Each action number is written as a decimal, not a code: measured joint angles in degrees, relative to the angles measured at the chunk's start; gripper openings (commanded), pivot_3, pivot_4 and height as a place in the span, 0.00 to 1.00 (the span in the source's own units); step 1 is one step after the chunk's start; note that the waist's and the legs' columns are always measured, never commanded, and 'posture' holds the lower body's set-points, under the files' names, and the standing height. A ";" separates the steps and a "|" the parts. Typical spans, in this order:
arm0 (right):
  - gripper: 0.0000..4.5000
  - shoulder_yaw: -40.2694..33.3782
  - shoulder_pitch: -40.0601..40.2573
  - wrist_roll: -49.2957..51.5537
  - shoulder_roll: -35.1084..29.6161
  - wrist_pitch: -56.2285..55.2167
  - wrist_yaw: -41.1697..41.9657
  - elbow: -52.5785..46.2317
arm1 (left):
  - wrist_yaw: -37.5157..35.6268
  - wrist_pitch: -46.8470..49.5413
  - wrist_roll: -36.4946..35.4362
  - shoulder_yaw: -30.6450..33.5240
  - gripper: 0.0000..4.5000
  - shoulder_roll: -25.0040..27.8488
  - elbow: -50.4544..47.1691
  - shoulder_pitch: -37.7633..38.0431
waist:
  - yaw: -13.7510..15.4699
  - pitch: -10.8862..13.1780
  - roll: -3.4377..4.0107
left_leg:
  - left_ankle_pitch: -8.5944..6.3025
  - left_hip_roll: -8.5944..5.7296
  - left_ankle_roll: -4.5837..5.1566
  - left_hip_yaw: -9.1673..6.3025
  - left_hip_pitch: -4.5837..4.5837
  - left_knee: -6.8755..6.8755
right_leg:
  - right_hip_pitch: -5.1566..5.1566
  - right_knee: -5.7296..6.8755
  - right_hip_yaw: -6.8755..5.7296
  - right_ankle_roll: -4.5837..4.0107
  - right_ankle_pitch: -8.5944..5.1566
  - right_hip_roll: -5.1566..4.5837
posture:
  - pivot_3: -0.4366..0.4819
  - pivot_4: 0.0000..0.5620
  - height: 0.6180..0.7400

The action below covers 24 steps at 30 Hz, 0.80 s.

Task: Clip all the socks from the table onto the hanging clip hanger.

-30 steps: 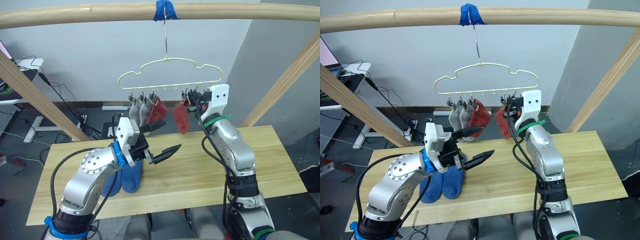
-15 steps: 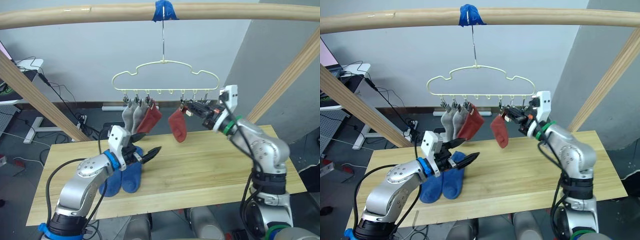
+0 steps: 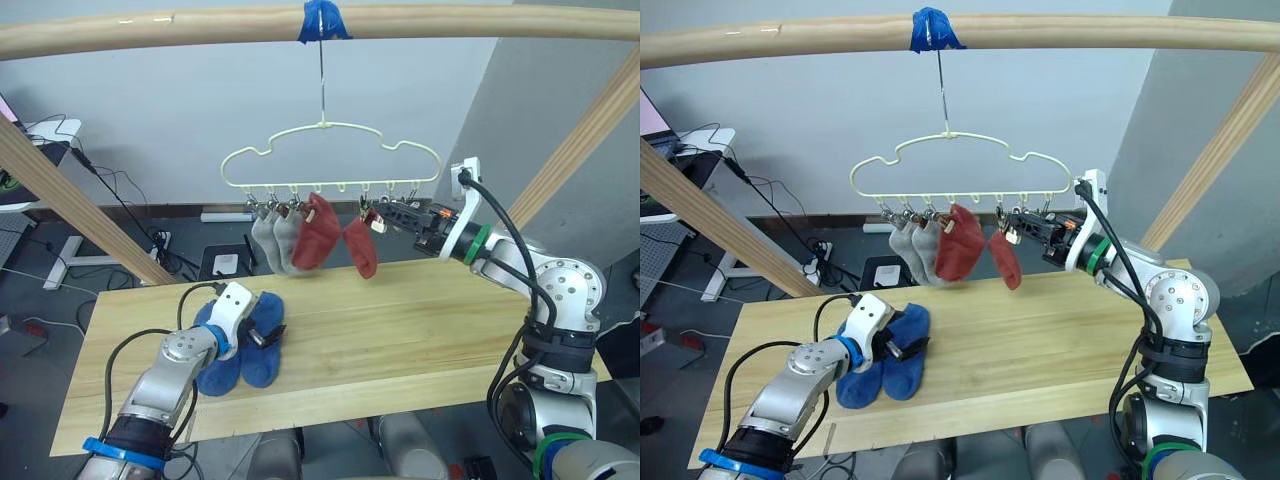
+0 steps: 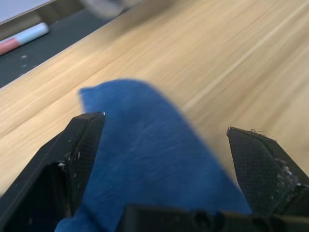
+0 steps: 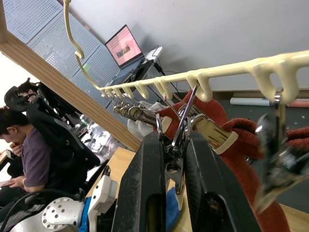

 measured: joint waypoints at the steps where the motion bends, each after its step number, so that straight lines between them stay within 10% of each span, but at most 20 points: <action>1: 0.04 0.02 0.02 0.00 0.01 0.00 -0.19 -0.06 | -0.12 -0.92 0.51 -0.11 1.00 -0.39 1.58 -0.39 | 0.03 0.00 0.00 | 0.00 0.00 0.00 0.00 -0.01 0.00 | 0.00 0.00 -0.01 0.00 0.00 0.00 | 0.32 0.37 1.00; 7: 0.04 0.01 0.02 0.08 0.30 -0.30 -1.79 -0.16 | -1.92 -3.13 1.04 -0.89 1.00 -2.36 6.32 -2.06 | 0.01 -0.01 0.00 | 0.00 0.00 0.00 -0.02 0.00 0.00 | 0.00 0.02 -0.03 0.00 0.00 -0.02 | 0.30 0.36 1.00; 14: 0.04 -0.09 0.42 1.29 0.31 -0.32 -3.61 -0.94 | -6.81 -8.95 4.45 -3.78 0.70 -1.06 9.50 -3.66 | -0.10 -0.02 0.02 | 0.00 0.00 0.00 0.05 0.03 0.00 | 0.00 0.02 0.04 0.01 0.00 -0.02 | 0.29 0.37 1.00; 24: 0.04 -0.10 0.42 1.85 -0.08 -1.04 -4.45 -0.93 | -10.05 -11.91 3.85 -3.57 0.51 -1.05 4.58 2.06 | -0.21 -0.01 0.02 | 0.00 0.01 0.00 0.05 0.03 0.00 | 0.00 0.02 0.06 0.02 -0.01 -0.02 | 0.31 0.39 1.00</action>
